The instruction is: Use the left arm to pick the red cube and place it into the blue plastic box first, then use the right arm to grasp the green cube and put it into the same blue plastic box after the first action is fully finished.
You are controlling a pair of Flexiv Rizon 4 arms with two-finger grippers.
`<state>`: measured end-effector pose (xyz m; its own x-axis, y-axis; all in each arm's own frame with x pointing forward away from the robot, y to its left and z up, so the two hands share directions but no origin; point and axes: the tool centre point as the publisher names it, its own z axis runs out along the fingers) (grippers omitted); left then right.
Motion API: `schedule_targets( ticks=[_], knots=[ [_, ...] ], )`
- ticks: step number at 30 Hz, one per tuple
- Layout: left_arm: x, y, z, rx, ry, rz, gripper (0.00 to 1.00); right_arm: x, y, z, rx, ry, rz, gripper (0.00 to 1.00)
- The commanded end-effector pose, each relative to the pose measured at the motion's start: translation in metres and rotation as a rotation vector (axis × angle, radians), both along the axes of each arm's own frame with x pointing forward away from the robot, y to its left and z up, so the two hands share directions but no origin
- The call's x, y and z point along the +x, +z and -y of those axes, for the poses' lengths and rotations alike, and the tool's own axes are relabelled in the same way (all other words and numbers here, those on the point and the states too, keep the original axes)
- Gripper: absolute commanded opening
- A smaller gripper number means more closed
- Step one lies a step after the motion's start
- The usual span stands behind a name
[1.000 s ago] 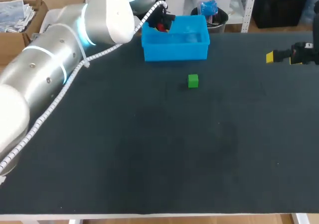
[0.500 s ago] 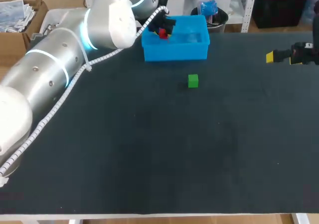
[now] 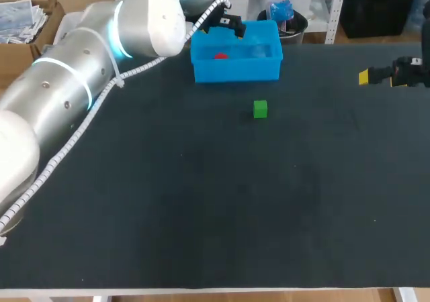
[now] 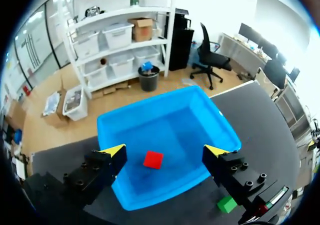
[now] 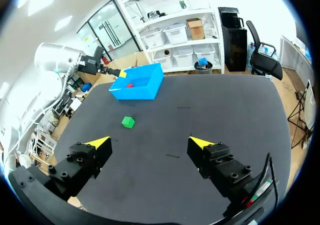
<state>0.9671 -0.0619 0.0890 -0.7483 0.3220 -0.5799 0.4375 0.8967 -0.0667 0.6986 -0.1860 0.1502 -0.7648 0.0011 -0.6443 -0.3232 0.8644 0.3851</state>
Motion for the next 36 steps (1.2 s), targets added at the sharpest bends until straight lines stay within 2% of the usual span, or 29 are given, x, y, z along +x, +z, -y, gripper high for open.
schedule_targets(
  ticks=[1, 8, 13, 27, 36],
  knots=[
    [-0.014, 0.020, -0.010, 0.004, -0.014, -0.018, 1.00, 0.001, 0.000, -0.001, -0.002, -0.001, -0.001, 1.00],
    [-0.053, 0.051, -0.041, -0.029, -0.018, 0.036, 1.00, 0.001, 0.000, -0.001, -0.002, -0.001, -0.001, 1.00],
    [-0.083, 0.063, -0.068, -0.054, -0.016, 0.069, 1.00, 0.001, 0.000, -0.001, -0.002, -0.001, -0.001, 1.00],
    [-0.179, 0.076, -0.132, -0.128, -0.081, 0.186, 1.00, 0.001, 0.000, -0.001, -0.002, -0.001, -0.001, 1.00],
    [-0.239, 0.069, -0.170, -0.170, -0.115, 0.237, 1.00, 0.001, 0.000, -0.001, -0.002, -0.001, -0.001, 1.00]
  ],
)
